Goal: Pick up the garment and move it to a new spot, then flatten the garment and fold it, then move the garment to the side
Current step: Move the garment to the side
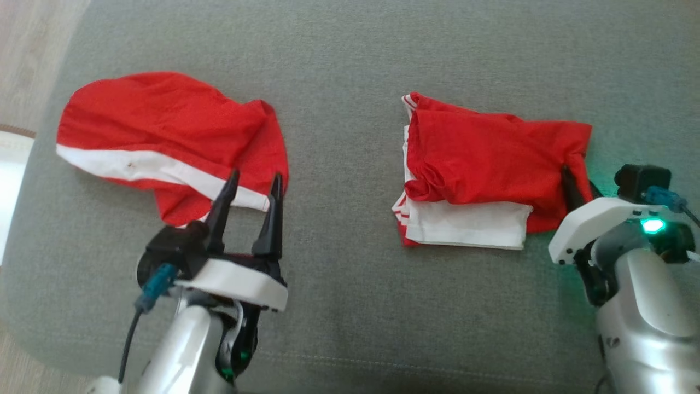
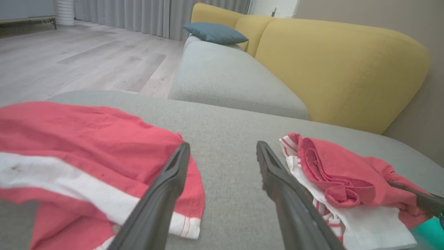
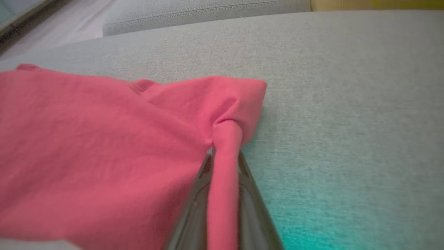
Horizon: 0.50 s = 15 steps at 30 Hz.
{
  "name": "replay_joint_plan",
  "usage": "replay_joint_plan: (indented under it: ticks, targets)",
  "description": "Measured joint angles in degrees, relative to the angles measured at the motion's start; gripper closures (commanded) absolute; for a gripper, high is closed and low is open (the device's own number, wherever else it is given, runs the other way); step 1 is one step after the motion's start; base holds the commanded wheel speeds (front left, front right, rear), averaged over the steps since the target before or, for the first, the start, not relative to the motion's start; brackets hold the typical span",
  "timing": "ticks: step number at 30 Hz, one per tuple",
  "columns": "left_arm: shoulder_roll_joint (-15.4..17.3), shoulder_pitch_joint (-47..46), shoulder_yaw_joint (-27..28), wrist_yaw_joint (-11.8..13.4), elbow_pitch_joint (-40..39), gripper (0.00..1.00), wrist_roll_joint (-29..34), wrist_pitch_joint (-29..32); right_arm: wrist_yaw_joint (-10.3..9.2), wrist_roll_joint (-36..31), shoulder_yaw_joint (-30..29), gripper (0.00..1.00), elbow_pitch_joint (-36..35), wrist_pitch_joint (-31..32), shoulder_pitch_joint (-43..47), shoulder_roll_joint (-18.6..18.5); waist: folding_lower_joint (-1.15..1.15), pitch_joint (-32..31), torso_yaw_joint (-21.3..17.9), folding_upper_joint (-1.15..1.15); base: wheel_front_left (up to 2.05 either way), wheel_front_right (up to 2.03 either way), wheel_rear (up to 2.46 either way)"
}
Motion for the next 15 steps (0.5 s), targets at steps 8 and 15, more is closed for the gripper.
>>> replay_joint_plan:
  ticks: [8, 15]
  targets:
    - [0.0, -0.5, 0.3, 0.1, -1.0, 0.0, 0.0, 0.0, 0.0, -8.1, 2.4, 1.0, 0.5, -2.9, -3.1, -11.4, 0.0, -0.4, -2.1, 0.0, 0.0, 0.0, 0.0]
    - [0.0, -1.1, -0.4, 0.6, -2.6, 0.0, -1.4, 0.0, 0.0, -12.4, 0.0, 1.0, 1.5, -2.9, -6.1, -22.6, 0.0, 1.5, -2.5, 0.0, 0.0, 0.0, 0.0]
